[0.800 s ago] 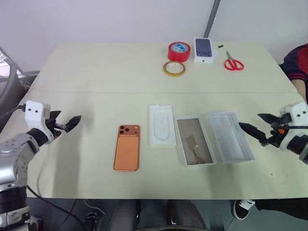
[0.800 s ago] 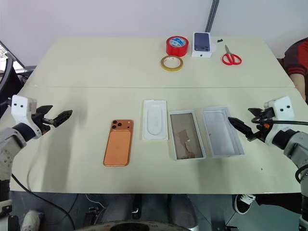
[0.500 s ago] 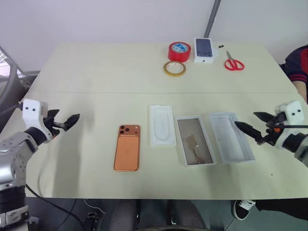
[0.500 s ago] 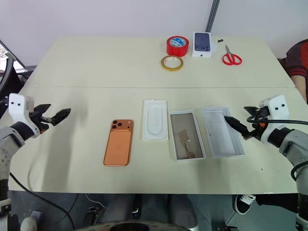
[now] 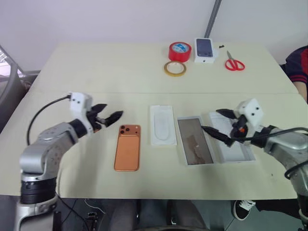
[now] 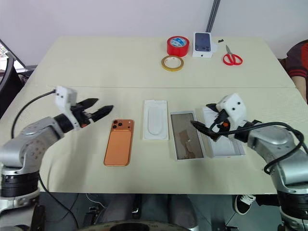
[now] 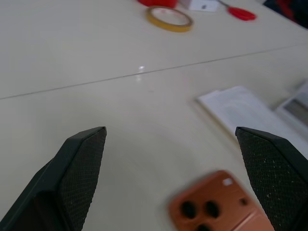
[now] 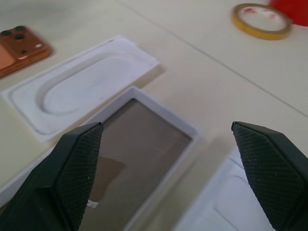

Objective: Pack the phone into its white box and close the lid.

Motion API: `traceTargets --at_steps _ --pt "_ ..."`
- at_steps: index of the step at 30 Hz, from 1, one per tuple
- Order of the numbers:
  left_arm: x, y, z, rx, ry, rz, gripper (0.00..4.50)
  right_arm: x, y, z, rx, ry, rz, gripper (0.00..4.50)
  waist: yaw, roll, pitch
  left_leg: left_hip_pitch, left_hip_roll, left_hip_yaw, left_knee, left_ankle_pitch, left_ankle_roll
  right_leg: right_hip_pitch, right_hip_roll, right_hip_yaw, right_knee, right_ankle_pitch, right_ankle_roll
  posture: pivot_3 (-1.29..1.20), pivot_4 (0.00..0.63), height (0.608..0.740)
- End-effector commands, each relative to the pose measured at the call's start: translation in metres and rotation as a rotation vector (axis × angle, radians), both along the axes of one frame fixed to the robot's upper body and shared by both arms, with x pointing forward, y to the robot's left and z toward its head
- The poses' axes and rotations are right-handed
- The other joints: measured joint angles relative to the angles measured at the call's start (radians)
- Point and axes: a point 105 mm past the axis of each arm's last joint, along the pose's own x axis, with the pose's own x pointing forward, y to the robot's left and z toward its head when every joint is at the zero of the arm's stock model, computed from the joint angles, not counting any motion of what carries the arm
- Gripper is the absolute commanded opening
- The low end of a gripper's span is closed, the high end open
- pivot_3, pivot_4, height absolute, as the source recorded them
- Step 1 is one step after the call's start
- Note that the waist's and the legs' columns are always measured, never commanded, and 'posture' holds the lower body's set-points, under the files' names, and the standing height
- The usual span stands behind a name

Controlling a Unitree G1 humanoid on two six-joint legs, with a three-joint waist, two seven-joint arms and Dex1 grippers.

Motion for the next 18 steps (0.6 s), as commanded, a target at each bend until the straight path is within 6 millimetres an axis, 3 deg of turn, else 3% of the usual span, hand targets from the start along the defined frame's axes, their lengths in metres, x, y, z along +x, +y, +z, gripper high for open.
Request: traceTargets --at_steps 1,5,18 --pt "-0.006 -0.036 0.006 -0.011 0.039 -0.091 4.50 -0.001 0.021 0.017 -0.010 -0.072 0.074 4.47 -0.001 0.000 0.000 0.000 0.000 0.000 0.000 0.000 0.000 0.000 0.000 0.000 0.000 0.000 0.000 0.00 0.150 0.740" --pt "0.005 -0.051 0.003 -0.084 0.169 -0.041 4.50 -0.003 0.027 0.015 -0.007 -0.072 0.090 4.47 0.001 0.000 0.000 0.000 0.000 -0.001 0.001 0.000 0.000 0.000 0.001 0.000 0.000 0.000 0.000 0.00 0.150 0.740" --pt "0.010 -0.083 -0.023 -0.002 0.453 -0.054 4.50 -0.015 0.024 0.012 -0.015 -0.061 0.084 4.47 0.002 0.000 0.000 0.000 0.000 -0.001 0.001 0.001 -0.001 0.000 0.001 0.000 0.000 0.000 0.000 0.00 0.150 0.740"
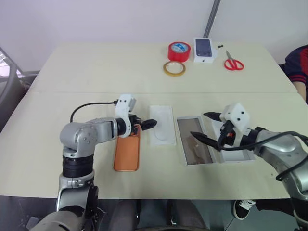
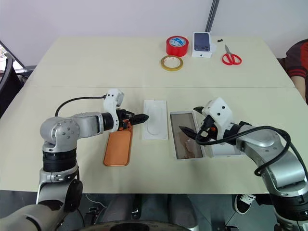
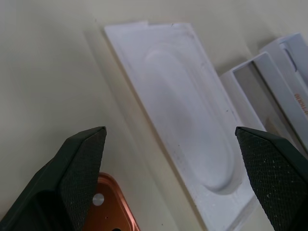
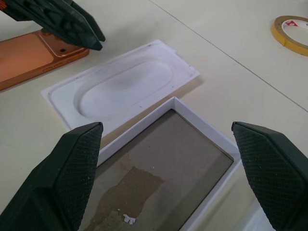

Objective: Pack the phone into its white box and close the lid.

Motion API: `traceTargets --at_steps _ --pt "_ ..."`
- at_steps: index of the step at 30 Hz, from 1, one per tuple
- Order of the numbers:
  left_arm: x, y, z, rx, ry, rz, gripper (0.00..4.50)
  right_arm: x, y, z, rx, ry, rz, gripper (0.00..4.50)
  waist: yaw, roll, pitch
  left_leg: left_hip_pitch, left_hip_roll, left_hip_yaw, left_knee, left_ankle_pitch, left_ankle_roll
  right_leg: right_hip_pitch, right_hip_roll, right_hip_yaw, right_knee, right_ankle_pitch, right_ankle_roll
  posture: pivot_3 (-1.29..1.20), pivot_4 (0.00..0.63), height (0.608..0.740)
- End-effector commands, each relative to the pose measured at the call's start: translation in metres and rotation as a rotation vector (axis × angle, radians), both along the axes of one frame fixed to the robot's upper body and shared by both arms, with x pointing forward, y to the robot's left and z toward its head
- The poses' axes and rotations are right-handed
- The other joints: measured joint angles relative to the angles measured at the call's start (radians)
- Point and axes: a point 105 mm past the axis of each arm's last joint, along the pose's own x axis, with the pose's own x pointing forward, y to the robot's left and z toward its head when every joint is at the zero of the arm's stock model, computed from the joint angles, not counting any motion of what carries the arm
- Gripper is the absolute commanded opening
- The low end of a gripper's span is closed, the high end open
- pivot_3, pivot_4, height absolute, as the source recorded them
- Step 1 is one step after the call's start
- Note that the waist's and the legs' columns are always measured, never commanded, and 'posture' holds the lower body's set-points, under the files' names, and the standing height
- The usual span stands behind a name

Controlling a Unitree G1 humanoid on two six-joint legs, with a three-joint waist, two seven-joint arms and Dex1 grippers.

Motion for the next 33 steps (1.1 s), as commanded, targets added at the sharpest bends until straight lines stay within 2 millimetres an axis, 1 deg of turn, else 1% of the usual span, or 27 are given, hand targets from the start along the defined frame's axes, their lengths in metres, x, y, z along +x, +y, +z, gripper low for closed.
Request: traceTargets --at_steps 1,3,5,6,7,9,12,13,16,18,21,24,25,26,27,28,31,33 --pt "-0.001 -0.010 0.001 -0.006 0.032 -0.022 4.50 -0.005 0.004 0.013 -0.003 -0.054 0.018 4.47 0.001 0.000 0.000 0.000 0.000 0.000 0.000 0.001 -0.001 0.000 0.000 0.000 0.000 0.000 0.000 0.00 0.150 0.740" --pt "-0.003 -0.017 0.001 -0.038 0.059 -0.034 4.50 -0.008 0.006 0.012 -0.006 -0.048 0.028 4.47 0.001 0.000 0.000 0.000 0.000 0.000 0.000 0.002 -0.004 0.000 0.000 0.000 0.000 0.000 0.000 0.00 0.150 0.740" --pt "-0.003 -0.020 -0.001 -0.039 0.071 -0.034 3.98 -0.012 0.010 0.010 -0.020 -0.031 0.051 4.50 0.000 0.000 0.000 0.000 0.000 0.000 0.000 0.003 -0.004 0.000 0.000 0.000 0.000 0.000 0.000 0.00 0.150 0.740" --pt "-0.003 -0.021 -0.002 -0.035 0.076 -0.030 3.63 -0.014 0.011 0.009 -0.029 -0.020 0.064 4.50 0.000 0.000 0.000 0.000 0.000 0.000 0.000 0.003 -0.005 0.000 0.000 0.000 0.000 0.000 0.000 0.00 0.150 0.740" --pt "-0.002 -0.020 -0.005 -0.027 0.082 -0.025 3.15 -0.019 0.014 0.005 -0.049 0.002 0.086 4.50 0.000 0.000 0.000 0.000 0.000 0.000 0.000 0.003 -0.005 0.000 0.000 0.000 0.000 0.000 0.000 0.00 0.150 0.740" --pt "0.001 -0.017 -0.008 -0.008 0.087 0.000 2.04 -0.033 0.019 -0.007 -0.121 0.063 0.155 4.50 0.000 0.000 0.000 0.000 0.000 0.000 0.000 0.003 -0.005 0.000 0.000 0.000 0.000 0.000 0.000 0.00 0.150 0.740" --pt "0.004 -0.015 -0.009 -0.005 0.085 0.017 0.41 -0.049 0.019 -0.021 -0.216 0.130 0.238 4.50 0.001 -0.001 0.000 0.000 0.000 0.000 0.000 0.003 -0.005 0.000 0.000 0.000 0.000 0.000 0.000 0.00 0.150 0.740" --pt "0.005 -0.016 -0.008 -0.013 0.084 0.019 0.05 -0.054 0.016 -0.029 -0.273 0.157 0.259 4.50 0.002 -0.001 0.000 0.000 0.000 0.000 0.000 0.003 -0.004 0.000 0.000 0.000 0.000 0.000 0.000 0.00 0.150 0.740" --pt "0.005 -0.017 -0.007 -0.034 0.087 0.025 0.05 -0.061 0.009 -0.045 -0.372 0.205 0.296 4.50 0.001 -0.001 0.000 0.000 -0.001 0.000 0.000 0.002 -0.004 0.001 0.000 0.000 -0.001 0.000 0.000 0.00 0.150 0.740" --pt "0.007 -0.017 -0.003 -0.079 0.089 0.041 0.05 -0.064 0.006 -0.055 -0.412 0.236 0.316 4.50 0.001 -0.001 0.000 0.000 -0.001 0.000 0.000 0.003 -0.005 0.001 0.000 0.000 -0.001 0.000 0.000 0.00 0.150 0.740" --pt "0.009 -0.012 0.002 -0.114 0.085 0.070 0.00 -0.059 0.001 -0.064 -0.457 0.241 0.308 3.68 0.000 -0.001 0.000 0.000 0.000 0.000 0.000 0.003 -0.005 0.001 0.000 0.000 -0.001 0.000 0.000 0.00 0.150 0.740" --pt "0.013 -0.001 0.009 -0.145 0.073 0.116 0.00 -0.054 0.002 -0.068 -0.474 0.232 0.321 2.14 -0.001 -0.001 0.000 0.000 -0.001 0.000 0.000 0.003 -0.005 0.001 0.000 0.000 -0.001 0.000 0.000 0.00 0.150 0.740" --pt "0.015 0.004 0.012 -0.159 0.068 0.135 0.00 -0.053 0.004 -0.068 -0.473 0.224 0.336 1.55 -0.001 -0.001 0.000 0.000 0.000 0.000 0.000 0.003 -0.005 0.001 0.000 0.000 -0.001 0.000 0.000 0.00 0.150 0.740" --pt "0.016 0.008 0.014 -0.171 0.066 0.151 0.00 -0.053 0.006 -0.067 -0.472 0.216 0.348 1.10 0.000 -0.002 0.001 0.000 0.000 -0.001 0.000 0.003 -0.006 0.001 0.000 0.000 -0.001 0.000 0.000 0.00 0.150 0.740" --pt "0.018 0.013 0.017 -0.183 0.062 0.171 0.00 -0.051 0.010 -0.065 -0.461 0.205 0.358 0.50 0.000 -0.002 0.001 0.000 0.000 -0.001 0.000 0.003 -0.006 0.001 0.000 0.000 -0.001 0.000 0.000 0.00 0.150 0.740" --pt "0.020 0.018 0.020 -0.195 0.056 0.192 0.00 -0.050 0.014 -0.063 -0.451 0.192 0.373 0.03 0.000 -0.002 0.001 0.000 0.000 -0.001 0.000 0.003 -0.006 0.001 0.000 0.000 -0.001 0.000 0.000 0.00 0.150 0.740" --pt "0.025 0.032 0.032 -0.212 0.025 0.237 0.00 -0.045 0.031 -0.057 -0.440 0.142 0.425 0.03 -0.001 -0.002 0.001 0.000 0.000 -0.001 0.000 0.004 -0.006 0.001 0.000 0.000 -0.001 0.000 0.000 0.00 0.150 0.740" --pt "0.027 0.038 0.038 -0.217 0.014 0.253 0.00 -0.040 0.042 -0.055 -0.438 0.111 0.451 0.03 -0.001 -0.002 0.001 0.000 0.000 -0.001 0.000 0.004 -0.007 0.000 0.000 0.000 0.000 0.000 0.000 0.00 0.150 0.740"
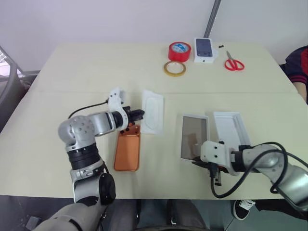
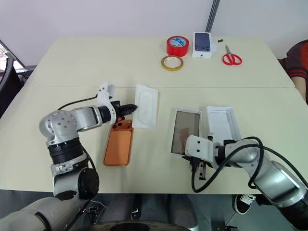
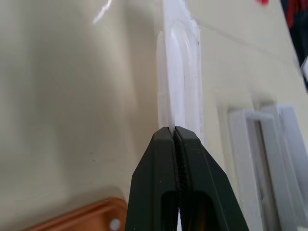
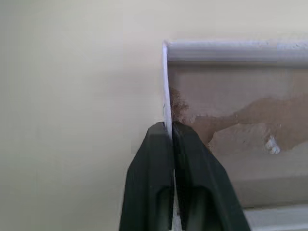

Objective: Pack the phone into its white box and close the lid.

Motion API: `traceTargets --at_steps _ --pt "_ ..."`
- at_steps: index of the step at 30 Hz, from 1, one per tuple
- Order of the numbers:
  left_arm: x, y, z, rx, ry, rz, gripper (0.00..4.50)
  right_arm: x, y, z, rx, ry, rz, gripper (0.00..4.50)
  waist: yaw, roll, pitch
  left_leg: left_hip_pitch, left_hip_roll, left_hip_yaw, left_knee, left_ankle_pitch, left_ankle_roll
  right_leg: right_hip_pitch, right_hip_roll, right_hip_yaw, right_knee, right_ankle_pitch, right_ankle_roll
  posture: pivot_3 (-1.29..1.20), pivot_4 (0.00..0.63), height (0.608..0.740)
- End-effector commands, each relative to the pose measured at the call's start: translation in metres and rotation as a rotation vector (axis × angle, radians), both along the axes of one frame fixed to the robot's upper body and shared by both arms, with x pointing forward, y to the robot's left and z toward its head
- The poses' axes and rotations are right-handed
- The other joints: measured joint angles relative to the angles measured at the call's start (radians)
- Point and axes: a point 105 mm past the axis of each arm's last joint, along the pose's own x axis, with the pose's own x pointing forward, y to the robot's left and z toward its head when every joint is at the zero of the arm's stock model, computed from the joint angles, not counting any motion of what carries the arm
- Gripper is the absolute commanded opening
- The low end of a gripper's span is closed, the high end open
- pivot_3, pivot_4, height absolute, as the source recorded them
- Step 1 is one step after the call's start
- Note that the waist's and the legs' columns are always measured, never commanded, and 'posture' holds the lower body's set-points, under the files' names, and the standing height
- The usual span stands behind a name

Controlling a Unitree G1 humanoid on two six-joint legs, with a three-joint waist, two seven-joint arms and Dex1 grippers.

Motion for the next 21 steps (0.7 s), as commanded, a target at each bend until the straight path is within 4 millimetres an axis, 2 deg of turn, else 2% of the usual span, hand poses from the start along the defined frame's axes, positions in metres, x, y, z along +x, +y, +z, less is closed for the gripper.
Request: traceTargets --at_steps 1,6,10,13,15,16,17,20,21 --pt "0.004 0.009 0.021 -0.011 -0.061 0.030 0.00 0.006 0.023 0.007 0.019 -0.056 0.082 0.03 0.000 0.000 0.000 0.000 0.000 0.000 0.000 0.000 0.000 0.000 0.000 0.000 0.000 0.000 0.000 0.00 0.150 0.740" --pt "0.002 0.007 0.031 -0.017 -0.078 0.016 0.00 0.024 0.049 0.006 0.002 -0.125 0.149 0.03 0.002 0.000 0.000 0.000 0.000 0.000 0.000 0.001 -0.002 0.000 0.000 -0.001 0.000 0.000 0.000 0.00 0.150 0.740" --pt "-0.003 -0.005 0.034 -0.042 -0.088 -0.016 0.00 0.036 0.064 0.007 -0.009 -0.184 0.187 0.03 0.001 0.000 0.000 0.000 -0.001 -0.001 0.000 0.001 -0.002 0.000 -0.001 -0.001 0.000 0.000 0.000 0.00 0.150 0.740" --pt "-0.004 -0.011 0.034 -0.077 -0.089 -0.019 0.00 0.038 0.063 0.012 0.020 -0.172 0.157 0.84 0.002 -0.001 0.000 0.000 0.000 -0.001 0.000 0.001 -0.002 0.000 -0.001 -0.001 0.000 0.000 0.000 0.00 0.150 0.740" --pt "-0.005 -0.014 0.035 -0.109 -0.086 -0.019 0.00 0.040 0.056 0.015 0.026 -0.175 0.131 1.92 0.002 -0.001 0.000 0.000 0.000 -0.001 0.000 0.001 -0.002 0.000 -0.001 -0.001 0.000 0.000 0.000 0.00 0.150 0.740" --pt "-0.005 -0.015 0.035 -0.126 -0.085 -0.019 0.00 0.042 0.050 0.016 0.022 -0.186 0.107 2.30 0.001 -0.001 0.000 0.000 -0.001 -0.001 0.000 0.001 -0.002 0.000 -0.001 -0.001 0.000 0.000 0.000 0.00 0.150 0.740" --pt "-0.005 -0.015 0.035 -0.136 -0.081 -0.014 0.00 0.044 0.044 0.017 0.017 -0.194 0.086 2.92 0.001 0.000 0.000 0.000 -0.001 -0.001 0.000 0.001 -0.002 0.000 -0.001 -0.001 0.000 0.000 0.000 0.00 0.150 0.740" --pt "-0.005 -0.011 0.032 -0.134 -0.070 0.002 0.00 0.044 0.034 0.019 0.018 -0.199 0.057 4.31 0.000 -0.001 0.000 -0.001 -0.001 -0.001 0.000 0.001 -0.002 -0.001 -0.001 -0.001 0.000 0.000 0.000 0.00 0.150 0.740" --pt "-0.004 -0.009 0.033 -0.142 -0.069 0.006 0.00 0.042 0.032 0.020 0.028 -0.194 0.051 4.31 0.000 -0.001 0.000 0.000 -0.001 -0.001 0.000 0.001 -0.002 -0.001 -0.001 -0.001 0.000 0.000 0.000 0.00 0.150 0.740"
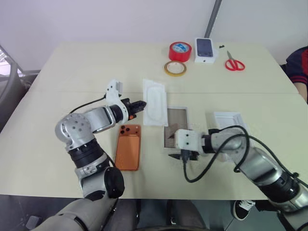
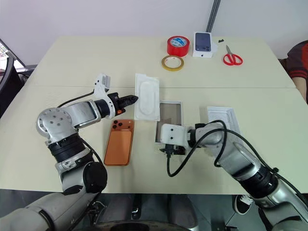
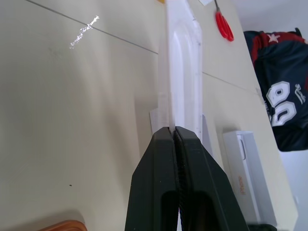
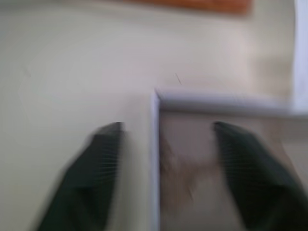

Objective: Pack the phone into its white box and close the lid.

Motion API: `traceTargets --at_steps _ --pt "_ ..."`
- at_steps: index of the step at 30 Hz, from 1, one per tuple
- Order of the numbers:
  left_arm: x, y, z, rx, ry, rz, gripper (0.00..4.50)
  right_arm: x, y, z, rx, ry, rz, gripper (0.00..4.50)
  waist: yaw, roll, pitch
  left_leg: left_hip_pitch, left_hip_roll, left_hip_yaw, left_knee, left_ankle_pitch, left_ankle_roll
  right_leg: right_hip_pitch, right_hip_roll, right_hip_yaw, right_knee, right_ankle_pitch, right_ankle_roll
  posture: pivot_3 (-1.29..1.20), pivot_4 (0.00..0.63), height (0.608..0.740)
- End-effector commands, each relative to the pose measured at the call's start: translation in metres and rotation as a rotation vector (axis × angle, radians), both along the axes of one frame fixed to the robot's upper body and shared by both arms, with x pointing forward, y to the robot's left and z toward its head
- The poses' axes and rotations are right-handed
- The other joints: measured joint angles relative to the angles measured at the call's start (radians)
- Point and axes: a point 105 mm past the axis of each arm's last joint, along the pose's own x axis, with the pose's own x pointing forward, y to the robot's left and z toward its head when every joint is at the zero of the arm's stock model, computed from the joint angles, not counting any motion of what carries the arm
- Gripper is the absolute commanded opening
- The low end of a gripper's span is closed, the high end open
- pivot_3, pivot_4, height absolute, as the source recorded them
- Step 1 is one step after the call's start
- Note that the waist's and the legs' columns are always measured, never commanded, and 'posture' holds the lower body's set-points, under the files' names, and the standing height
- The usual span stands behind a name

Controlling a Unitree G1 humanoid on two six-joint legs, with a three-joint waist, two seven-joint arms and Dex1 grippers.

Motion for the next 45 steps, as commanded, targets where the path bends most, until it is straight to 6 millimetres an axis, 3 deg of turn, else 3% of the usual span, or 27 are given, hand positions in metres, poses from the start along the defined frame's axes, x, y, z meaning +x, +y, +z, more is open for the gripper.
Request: traceTargets --at_steps 1,5,14,21,25,28,29,31,35,38,42,45 --pt "0.000 0.005 0.013 -0.028 -0.041 0.009 0.00 -0.002 -0.004 0.015 0.045 -0.036 -0.003 4.31 -0.002 0.000 0.000 0.000 0.000 0.000 0.000 0.000 0.000 0.000 0.000 0.000 0.000 0.000 0.000 0.00 0.150 0.740" --pt "-0.001 -0.003 0.014 -0.047 -0.041 -0.018 0.00 0.002 -0.018 0.020 0.066 -0.046 -0.068 4.31 0.000 0.000 0.000 0.000 0.000 0.000 0.000 0.000 0.000 0.000 0.000 0.000 0.000 0.000 0.000 0.00 0.150 0.740" --pt "-0.026 -0.057 -0.011 -0.040 0.037 -0.170 0.00 0.014 -0.053 0.037 0.066 -0.096 -0.202 4.31 0.004 0.000 0.000 0.000 0.000 0.000 0.000 0.000 0.000 0.000 0.000 0.000 0.000 0.000 0.000 0.00 0.150 0.740" --pt "-0.030 -0.065 -0.024 -0.032 0.098 -0.167 0.00 0.013 -0.059 0.038 0.064 -0.104 -0.221 4.31 0.000 0.000 0.000 0.000 0.000 0.000 0.000 0.000 0.000 0.000 0.001 0.001 0.000 0.000 0.000 0.00 0.150 0.740" --pt "-0.033 -0.069 -0.021 -0.046 0.088 -0.195 1.35 0.016 -0.060 0.041 0.072 -0.120 -0.235 4.38 0.004 0.000 0.000 0.000 0.000 0.000 0.000 0.000 0.000 0.000 0.001 0.001 0.000 0.000 0.000 0.00 0.150 0.740" --pt "-0.035 -0.066 -0.012 -0.071 0.046 -0.222 2.83 0.020 -0.056 0.051 0.120 -0.135 -0.235 4.38 0.002 0.000 0.000 0.000 0.000 0.000 0.000 0.000 0.000 0.000 0.001 0.001 0.000 0.000 0.000 0.00 0.150 0.740" --pt "-0.036 -0.064 -0.009 -0.079 0.032 -0.227 3.30 0.021 -0.055 0.054 0.136 -0.135 -0.234 4.12 0.002 0.000 0.000 0.000 0.000 0.000 0.000 0.000 0.000 0.000 0.001 0.001 0.000 0.000 0.000 0.00 0.150 0.740" --pt "-0.035 -0.057 -0.006 -0.071 0.011 -0.225 3.32 0.024 -0.052 0.058 0.154 -0.140 -0.233 3.61 0.001 0.000 0.000 0.000 0.000 0.000 0.000 0.000 0.000 0.000 0.001 0.001 0.000 0.000 0.000 0.00 0.150 0.740" --pt "-0.030 -0.029 -0.001 0.002 -0.051 -0.172 3.32 0.034 -0.038 0.061 0.194 -0.143 -0.239 1.42 -0.003 0.000 0.000 0.001 0.001 0.000 -0.001 0.000 -0.001 0.000 0.001 0.001 0.000 0.000 0.000 0.00 0.150 0.740" --pt "-0.023 -0.001 0.005 0.144 -0.172 -0.111 3.32 0.043 -0.021 0.057 0.226 -0.134 -0.254 0.11 -0.010 0.000 0.000 0.001 0.001 0.001 -0.001 0.001 -0.001 0.000 0.002 0.001 0.000 0.000 0.000 0.00 0.150 0.740" --pt "-0.025 0.022 0.001 0.398 -0.394 -0.159 3.32 0.066 -0.004 0.051 0.235 -0.161 -0.335 0.02 -0.007 0.001 0.000 0.001 0.000 0.001 -0.003 0.002 -0.003 -0.001 0.002 0.002 0.000 0.000 0.000 0.00 0.150 0.740" --pt "-0.029 0.032 -0.006 0.488 -0.494 -0.228 3.32 0.075 0.006 0.041 0.173 -0.169 -0.347 0.02 0.006 0.001 0.000 0.001 -0.001 0.001 -0.003 0.002 -0.003 -0.001 0.000 0.001 0.000 0.000 -0.001 0.00 0.150 0.740"
